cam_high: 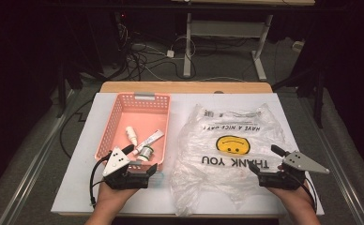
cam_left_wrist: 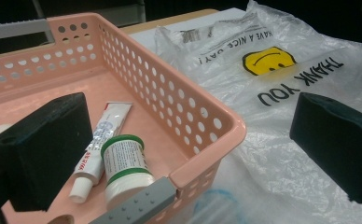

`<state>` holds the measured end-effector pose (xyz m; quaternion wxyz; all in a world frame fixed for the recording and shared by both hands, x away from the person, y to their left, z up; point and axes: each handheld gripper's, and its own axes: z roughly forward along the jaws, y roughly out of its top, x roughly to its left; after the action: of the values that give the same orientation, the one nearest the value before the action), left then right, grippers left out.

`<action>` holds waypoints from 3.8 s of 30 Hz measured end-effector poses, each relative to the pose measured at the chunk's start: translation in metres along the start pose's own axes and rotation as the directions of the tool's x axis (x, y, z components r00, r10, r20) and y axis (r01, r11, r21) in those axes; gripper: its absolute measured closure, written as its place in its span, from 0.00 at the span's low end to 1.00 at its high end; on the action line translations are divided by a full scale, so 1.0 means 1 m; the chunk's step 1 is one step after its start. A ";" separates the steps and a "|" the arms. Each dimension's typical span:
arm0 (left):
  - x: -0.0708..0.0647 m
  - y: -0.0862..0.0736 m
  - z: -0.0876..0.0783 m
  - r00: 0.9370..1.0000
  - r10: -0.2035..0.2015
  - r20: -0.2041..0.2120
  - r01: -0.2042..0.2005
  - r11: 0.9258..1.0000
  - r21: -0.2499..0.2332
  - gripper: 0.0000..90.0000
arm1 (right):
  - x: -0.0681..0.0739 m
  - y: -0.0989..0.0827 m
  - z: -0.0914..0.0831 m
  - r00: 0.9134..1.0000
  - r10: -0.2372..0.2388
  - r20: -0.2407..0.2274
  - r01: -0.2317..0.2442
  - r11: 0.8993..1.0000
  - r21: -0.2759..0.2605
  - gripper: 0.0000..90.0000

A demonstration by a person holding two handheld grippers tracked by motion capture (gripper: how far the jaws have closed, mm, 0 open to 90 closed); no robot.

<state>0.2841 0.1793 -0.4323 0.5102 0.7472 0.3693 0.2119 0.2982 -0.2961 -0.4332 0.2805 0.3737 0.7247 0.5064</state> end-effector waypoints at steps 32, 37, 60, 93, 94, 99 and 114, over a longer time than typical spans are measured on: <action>0.001 0.003 0.001 1.000 0.017 -0.019 -0.015 0.998 0.067 0.00 | -0.014 0.006 -0.011 0.999 0.000 0.048 0.000 1.000 0.001 0.03; 0.000 0.004 0.001 0.999 0.031 -0.017 -0.030 0.998 0.058 0.00 | -0.029 0.004 -0.018 0.995 0.006 0.095 -0.008 1.000 0.021 0.06; -0.004 0.007 -0.004 0.999 0.021 0.025 -0.023 0.998 0.060 0.00 | -0.101 -0.045 -0.049 0.941 0.181 0.285 -0.253 0.937 0.240 0.34; -0.013 0.000 -0.007 0.998 -0.005 0.068 -0.002 0.994 0.111 0.00 | -0.069 -0.016 -0.050 0.983 0.123 0.137 -0.151 0.963 0.222 0.66; -0.013 0.000 -0.008 0.997 -0.006 0.081 -0.002 0.996 0.095 0.00 | -0.077 -0.010 -0.040 0.984 0.117 0.137 -0.143 0.968 0.207 0.65; -0.012 0.000 -0.008 0.996 0.003 0.084 -0.010 0.996 0.085 0.00 | -0.104 0.021 0.006 0.982 0.099 0.159 -0.130 0.971 0.198 0.62; -0.012 0.000 -0.008 0.996 0.004 0.088 -0.011 0.997 0.081 0.00 | -0.174 0.022 0.119 0.974 0.142 0.178 -0.202 0.902 0.382 0.44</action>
<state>0.2713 0.1748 -0.4289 0.4943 0.7774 0.3520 0.1654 0.4959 -0.3730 -0.4465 0.2052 0.5215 0.7539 0.3429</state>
